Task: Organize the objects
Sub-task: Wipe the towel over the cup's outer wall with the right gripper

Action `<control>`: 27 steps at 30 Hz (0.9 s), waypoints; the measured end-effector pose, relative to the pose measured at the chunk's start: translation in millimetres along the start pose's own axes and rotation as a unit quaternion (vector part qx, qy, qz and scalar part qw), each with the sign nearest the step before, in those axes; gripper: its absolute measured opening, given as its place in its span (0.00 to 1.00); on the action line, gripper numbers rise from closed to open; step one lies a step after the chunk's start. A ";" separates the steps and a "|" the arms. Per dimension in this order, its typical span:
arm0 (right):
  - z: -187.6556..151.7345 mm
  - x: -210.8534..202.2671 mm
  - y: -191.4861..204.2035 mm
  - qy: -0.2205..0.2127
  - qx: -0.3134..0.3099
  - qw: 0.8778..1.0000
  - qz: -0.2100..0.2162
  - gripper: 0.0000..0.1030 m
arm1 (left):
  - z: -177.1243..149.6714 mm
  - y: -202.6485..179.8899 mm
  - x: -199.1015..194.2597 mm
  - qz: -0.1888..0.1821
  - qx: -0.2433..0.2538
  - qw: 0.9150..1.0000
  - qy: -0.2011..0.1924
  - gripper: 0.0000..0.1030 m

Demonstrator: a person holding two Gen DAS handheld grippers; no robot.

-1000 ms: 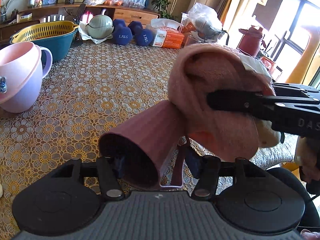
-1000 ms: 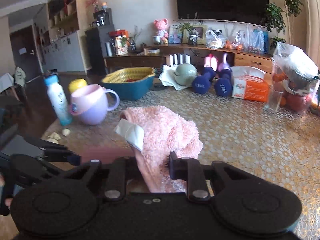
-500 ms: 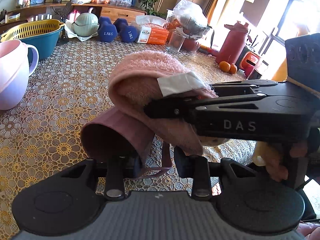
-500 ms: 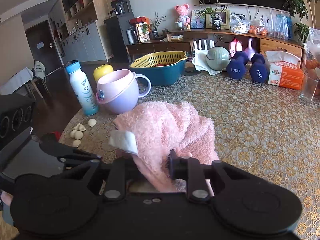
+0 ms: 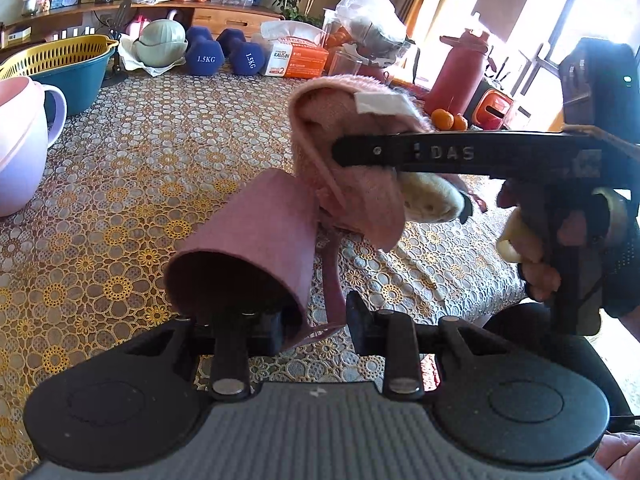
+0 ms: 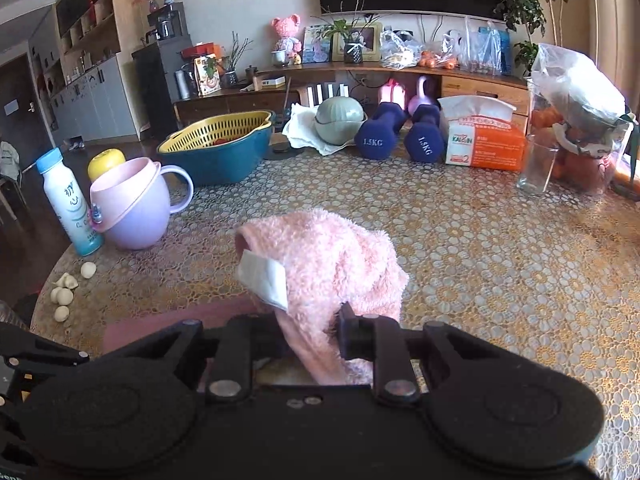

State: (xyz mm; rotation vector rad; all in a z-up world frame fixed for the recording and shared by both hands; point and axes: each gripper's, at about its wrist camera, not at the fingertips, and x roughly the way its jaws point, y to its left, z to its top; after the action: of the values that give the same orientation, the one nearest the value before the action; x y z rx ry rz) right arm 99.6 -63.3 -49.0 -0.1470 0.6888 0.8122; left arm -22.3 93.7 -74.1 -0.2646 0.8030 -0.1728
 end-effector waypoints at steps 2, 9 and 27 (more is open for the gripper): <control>2.0 -12.6 1.8 -0.007 -0.001 1.000 0.016 0.21 | 0.2 1.9 0.3 0.002 -0.003 1.000 0.001 0.30; -0.9 -41.2 40.2 0.000 -0.042 0.994 0.106 0.21 | 1.1 3.8 -1.4 0.003 -0.008 1.000 -0.002 0.30; -1.4 -0.7 41.2 0.030 -0.043 0.996 0.076 0.21 | 2.3 -2.6 -4.7 -0.007 0.003 1.000 -0.005 0.30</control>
State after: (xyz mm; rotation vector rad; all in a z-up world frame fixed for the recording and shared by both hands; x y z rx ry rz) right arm 69.2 -35.8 -44.2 -0.1996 0.7288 0.9873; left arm -24.0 92.9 -68.6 -0.2654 0.7916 -0.1876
